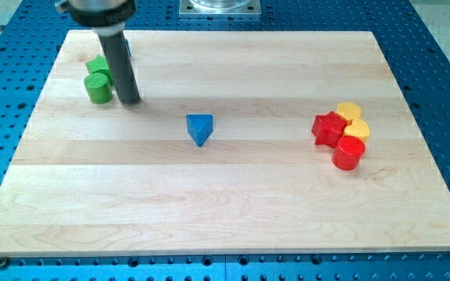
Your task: Place the green blocks to the top left side of the board
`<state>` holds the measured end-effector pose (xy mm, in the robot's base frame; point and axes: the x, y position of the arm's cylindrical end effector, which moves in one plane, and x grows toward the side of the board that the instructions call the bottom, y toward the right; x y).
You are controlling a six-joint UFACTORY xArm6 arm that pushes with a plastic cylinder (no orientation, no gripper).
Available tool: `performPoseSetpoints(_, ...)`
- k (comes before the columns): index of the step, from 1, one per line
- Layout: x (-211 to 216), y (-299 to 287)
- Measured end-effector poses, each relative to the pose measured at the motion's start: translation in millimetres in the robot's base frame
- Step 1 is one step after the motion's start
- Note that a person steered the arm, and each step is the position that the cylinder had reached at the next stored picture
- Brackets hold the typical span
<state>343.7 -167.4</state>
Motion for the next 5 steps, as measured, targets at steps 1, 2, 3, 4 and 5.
performPoseSetpoints(1,30,9)
performPoseSetpoints(2,62,-36)
performPoseSetpoints(3,-26,-17)
performPoseSetpoints(4,13,13)
performPoseSetpoints(5,115,76)
